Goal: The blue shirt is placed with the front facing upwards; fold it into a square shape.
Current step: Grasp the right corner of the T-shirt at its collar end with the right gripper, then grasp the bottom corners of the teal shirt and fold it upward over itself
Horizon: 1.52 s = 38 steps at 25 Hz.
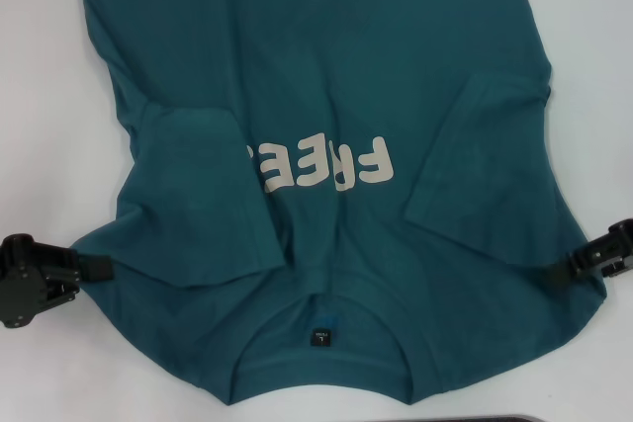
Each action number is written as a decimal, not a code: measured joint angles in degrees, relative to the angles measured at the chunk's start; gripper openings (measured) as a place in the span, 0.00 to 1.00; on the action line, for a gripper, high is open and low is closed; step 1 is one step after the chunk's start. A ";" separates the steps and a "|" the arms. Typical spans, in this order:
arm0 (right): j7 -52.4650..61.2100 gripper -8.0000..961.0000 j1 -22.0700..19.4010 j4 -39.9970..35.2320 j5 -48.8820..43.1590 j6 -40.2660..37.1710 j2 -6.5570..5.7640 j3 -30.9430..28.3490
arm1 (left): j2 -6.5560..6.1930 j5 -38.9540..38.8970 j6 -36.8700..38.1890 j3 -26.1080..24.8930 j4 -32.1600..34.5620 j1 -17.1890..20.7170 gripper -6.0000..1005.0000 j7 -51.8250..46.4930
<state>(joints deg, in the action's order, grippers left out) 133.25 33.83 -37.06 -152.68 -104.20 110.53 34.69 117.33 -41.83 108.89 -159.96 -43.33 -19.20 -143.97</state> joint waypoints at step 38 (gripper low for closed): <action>0.09 0.03 -0.90 -5.59 -11.70 -9.37 -0.88 2.91 | -2.68 7.33 6.89 10.52 -0.67 1.10 0.02 0.59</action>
<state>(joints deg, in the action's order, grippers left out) 133.34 32.93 -42.64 -164.38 -113.57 109.65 37.60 114.65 -34.50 115.78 -149.45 -44.00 -18.11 -143.38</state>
